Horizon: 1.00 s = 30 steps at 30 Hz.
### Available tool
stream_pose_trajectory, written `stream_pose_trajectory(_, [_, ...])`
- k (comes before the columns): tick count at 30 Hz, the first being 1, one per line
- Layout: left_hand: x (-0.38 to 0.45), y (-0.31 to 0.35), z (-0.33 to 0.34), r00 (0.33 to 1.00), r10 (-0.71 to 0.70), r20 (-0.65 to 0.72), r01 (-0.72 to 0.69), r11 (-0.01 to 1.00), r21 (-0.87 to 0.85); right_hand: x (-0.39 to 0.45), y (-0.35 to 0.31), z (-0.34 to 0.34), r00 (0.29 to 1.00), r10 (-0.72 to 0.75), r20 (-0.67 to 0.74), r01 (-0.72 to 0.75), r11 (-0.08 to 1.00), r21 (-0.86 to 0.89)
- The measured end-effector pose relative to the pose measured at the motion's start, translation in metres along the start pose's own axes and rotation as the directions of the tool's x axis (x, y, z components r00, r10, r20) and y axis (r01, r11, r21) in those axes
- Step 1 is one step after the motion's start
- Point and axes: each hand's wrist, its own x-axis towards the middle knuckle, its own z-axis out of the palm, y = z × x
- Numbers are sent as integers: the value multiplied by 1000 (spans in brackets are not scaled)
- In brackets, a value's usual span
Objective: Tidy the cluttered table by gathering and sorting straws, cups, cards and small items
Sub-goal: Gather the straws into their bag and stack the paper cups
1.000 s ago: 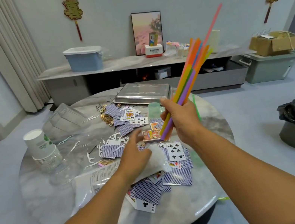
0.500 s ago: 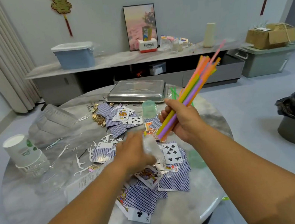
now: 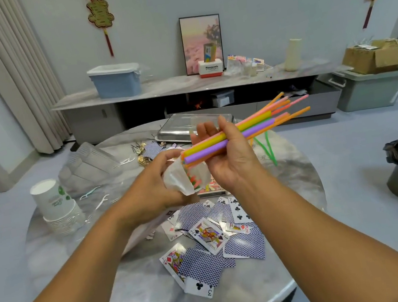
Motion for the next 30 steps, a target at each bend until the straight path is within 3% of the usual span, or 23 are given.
stream_pose_trajectory(3, [-3, 4, -2, 997, 10, -72, -11, 1000, -23, -5, 6, 5, 995, -95, 1, 95, 989, -116])
stream_pose_trajectory(7, [-5, 9, -6, 982, 95, -163, -73, 988, 134, -10, 12, 9, 988, -156, -9, 153, 974, -166])
stream_pose_trajectory(16, [-7, 16, 15, 990, 115, -83, -91, 964, 249, -15, 21, 7, 991, -117, 64, 131, 947, -293])
stream_pose_trajectory(23, [1, 13, 23, 970, 173, -170, -112, 942, 318, -26, 35, -3, 994, -97, 42, 99, 711, -696])
stream_pose_trajectory(30, [11, 5, 22, 965, 171, -199, -100, 942, 321, -26, 32, -8, 982, -34, 185, 163, 648, -744])
